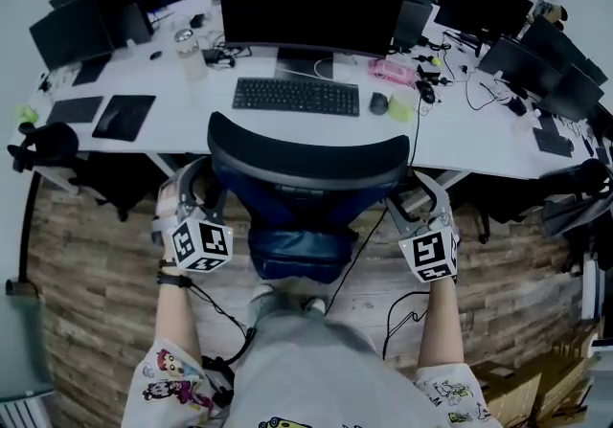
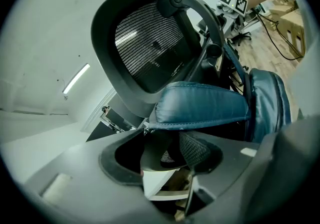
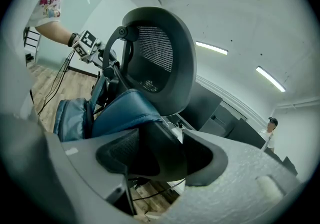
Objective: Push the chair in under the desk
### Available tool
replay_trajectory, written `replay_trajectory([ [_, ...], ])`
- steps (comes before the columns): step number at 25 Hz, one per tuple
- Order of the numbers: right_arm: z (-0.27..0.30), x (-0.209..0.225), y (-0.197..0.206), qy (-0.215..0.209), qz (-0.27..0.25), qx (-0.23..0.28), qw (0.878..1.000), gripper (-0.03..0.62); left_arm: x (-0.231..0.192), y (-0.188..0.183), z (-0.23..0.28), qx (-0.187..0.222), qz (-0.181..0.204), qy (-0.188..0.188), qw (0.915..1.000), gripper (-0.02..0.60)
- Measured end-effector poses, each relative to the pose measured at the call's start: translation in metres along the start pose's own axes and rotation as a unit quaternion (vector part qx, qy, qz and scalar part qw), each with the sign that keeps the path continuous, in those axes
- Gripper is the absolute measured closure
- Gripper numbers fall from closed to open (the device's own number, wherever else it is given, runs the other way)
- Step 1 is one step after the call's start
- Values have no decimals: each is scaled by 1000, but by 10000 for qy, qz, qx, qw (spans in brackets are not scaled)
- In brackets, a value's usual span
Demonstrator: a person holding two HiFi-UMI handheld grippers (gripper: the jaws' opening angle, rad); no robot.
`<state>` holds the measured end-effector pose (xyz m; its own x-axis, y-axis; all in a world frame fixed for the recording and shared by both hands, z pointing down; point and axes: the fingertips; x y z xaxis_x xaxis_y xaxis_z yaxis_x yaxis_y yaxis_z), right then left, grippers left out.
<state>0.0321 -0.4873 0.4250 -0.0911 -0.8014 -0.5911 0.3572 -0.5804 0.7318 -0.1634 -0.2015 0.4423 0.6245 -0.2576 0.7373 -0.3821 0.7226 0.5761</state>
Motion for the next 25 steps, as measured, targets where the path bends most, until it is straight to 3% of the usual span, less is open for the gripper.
replay_trajectory([
  [8,9,9,1,-151,-52,177,9997,324,2,-3,3,-127,-57,-22,9999,347],
  [25,55,31,0,-247,-105,58,9996,324,-16,-3,40,-290,-105,-32,9995,347],
])
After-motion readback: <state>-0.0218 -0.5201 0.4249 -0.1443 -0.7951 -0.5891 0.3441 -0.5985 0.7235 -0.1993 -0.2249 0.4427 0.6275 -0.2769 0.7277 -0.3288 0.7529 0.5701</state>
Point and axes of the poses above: the fingertips, and each gripper's own axes: z forward along the fingers, x to its right, y out of its underside, and after that the axes turned 2 degrees about y, right-handed
